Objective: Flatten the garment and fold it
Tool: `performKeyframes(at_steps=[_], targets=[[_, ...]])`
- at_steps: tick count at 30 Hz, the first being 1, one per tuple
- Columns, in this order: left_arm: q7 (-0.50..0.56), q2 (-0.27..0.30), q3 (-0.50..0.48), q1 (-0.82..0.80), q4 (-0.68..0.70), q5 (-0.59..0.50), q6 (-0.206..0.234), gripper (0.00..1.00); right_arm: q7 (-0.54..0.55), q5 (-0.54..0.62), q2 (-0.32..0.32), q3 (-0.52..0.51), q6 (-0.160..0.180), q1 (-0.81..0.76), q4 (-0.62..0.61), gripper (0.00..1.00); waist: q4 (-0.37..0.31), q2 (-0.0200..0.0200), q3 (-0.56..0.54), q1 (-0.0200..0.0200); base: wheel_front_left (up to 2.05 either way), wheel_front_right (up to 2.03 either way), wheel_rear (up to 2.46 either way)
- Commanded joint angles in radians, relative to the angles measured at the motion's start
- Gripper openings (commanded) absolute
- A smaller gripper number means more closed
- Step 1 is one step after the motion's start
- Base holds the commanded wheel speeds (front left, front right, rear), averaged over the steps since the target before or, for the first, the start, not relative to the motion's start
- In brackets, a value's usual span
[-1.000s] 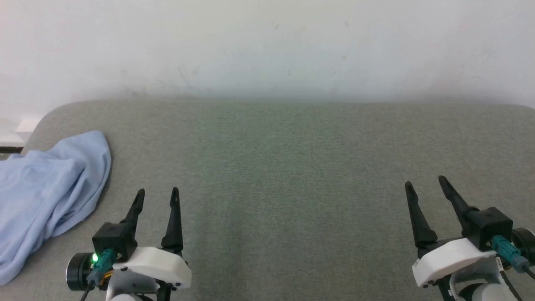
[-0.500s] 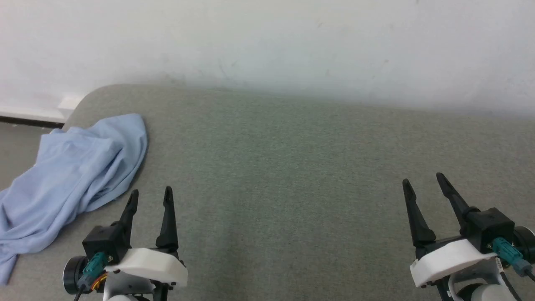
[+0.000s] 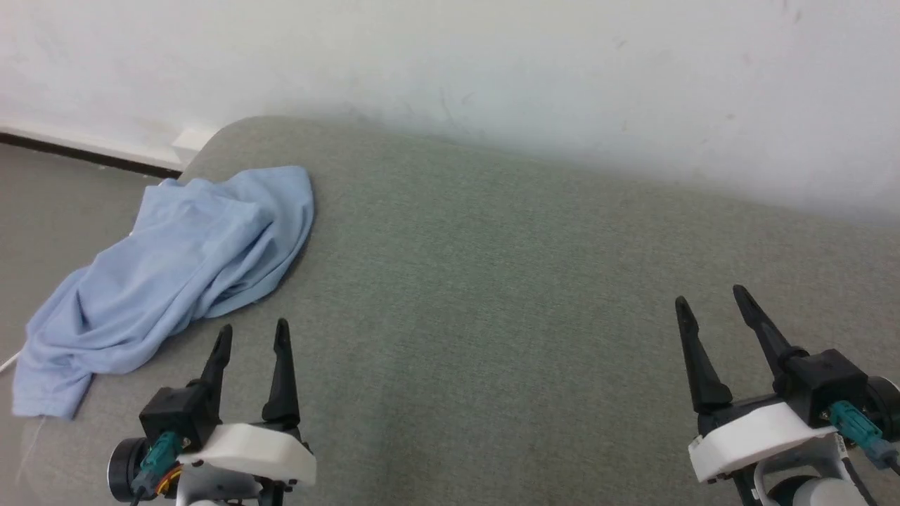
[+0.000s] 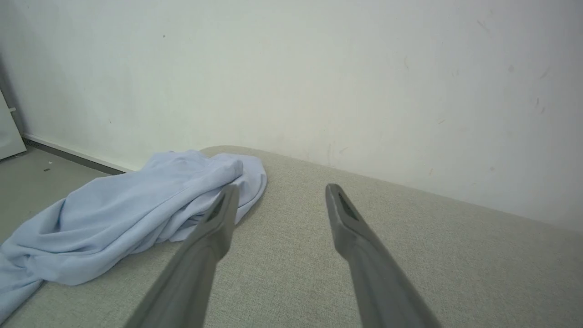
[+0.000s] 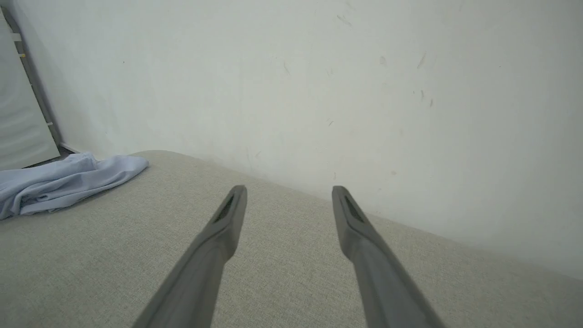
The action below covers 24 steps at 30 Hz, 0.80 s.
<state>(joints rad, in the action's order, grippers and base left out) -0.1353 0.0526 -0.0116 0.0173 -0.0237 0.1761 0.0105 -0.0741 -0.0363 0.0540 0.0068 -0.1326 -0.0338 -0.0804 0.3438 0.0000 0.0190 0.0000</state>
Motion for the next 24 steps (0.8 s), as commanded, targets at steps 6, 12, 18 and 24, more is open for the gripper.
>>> performKeyframes(at_steps=[6, 12, 18, 24], targets=[[-0.023, -0.001, 0.0, 0.012, -0.007, 0.013, 0.014, 1.0, -0.009, 0.003, -0.002, 0.007, 0.001, -0.009, -0.014, 1.0, 0.064, 0.0, 0.019, 0.0, 0.0, 0.0, 0.0], [-0.036, -0.002, 0.0, 0.012, 0.001, 0.029, 0.031, 1.0, -0.005, 0.008, -0.002, 0.013, 0.001, -0.008, -0.028, 1.0, 0.09, 0.0, 0.04, 0.0, 0.0, 0.0, 0.0], [-0.048, -0.002, -0.015, -0.023, 0.027, 0.07, 0.045, 1.0, 0.013, 0.012, 0.01, 0.022, 0.001, 0.009, -0.052, 1.0, 0.096, 0.0, 0.089, 0.0, 0.0, 0.0, 0.0], [-0.059, -0.002, -0.051, -0.12, 0.078, 0.08, 0.057, 1.0, 0.039, 0.008, 0.039, 0.027, 0.001, 0.03, -0.086, 1.0, 0.085, 0.0, 0.154, 0.0, 0.0, 0.0, 0.0]])
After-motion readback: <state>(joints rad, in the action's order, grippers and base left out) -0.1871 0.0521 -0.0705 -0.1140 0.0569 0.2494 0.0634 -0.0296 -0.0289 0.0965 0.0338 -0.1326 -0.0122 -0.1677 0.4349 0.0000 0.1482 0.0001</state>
